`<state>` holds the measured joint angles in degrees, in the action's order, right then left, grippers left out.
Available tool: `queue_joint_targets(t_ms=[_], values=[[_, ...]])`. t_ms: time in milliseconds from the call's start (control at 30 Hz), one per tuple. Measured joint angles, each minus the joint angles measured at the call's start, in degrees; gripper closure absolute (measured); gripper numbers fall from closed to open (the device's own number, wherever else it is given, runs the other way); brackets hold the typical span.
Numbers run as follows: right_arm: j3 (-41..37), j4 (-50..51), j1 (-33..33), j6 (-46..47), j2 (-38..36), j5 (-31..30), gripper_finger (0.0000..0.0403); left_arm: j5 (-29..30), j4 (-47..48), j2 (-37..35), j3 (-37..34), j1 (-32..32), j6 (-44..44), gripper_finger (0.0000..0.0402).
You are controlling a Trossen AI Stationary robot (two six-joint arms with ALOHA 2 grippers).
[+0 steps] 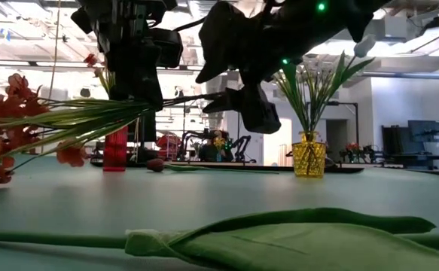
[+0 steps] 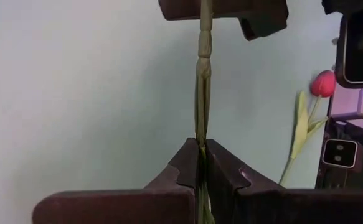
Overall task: Sort flowers into vase by color
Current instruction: Put the orange flowers into the red flower vase
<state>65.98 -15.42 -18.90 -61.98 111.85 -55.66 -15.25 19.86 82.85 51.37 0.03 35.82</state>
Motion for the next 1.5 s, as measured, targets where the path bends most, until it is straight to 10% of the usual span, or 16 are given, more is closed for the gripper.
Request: queue_joint_targets(t_ms=[367, 767, 1133, 1500], values=[[-0.1, 2.7, -2.5, 3.6, 0.0, 0.0, 0.0382, 0.7, -3.0, 0.0, 0.0, -0.2, -5.5, 0.0364], [0.0, 10.1, -5.7, 17.0, -2.6, 11.8, 0.0387, 0.0, -3.7, -0.1, 6.7, 0.9, -21.4, 0.0236], [0.0, 33.5, -4.9, 40.8, -7.8, 26.2, 0.0368, 12.0, 7.7, 0.9, 7.8, 0.0, -27.2, 0.0228], [0.0, 24.6, -1.3, 33.1, -8.5, 29.1, 0.0338, 23.3, 11.1, -4.0, 7.4, -3.9, -38.2, 0.0228]])
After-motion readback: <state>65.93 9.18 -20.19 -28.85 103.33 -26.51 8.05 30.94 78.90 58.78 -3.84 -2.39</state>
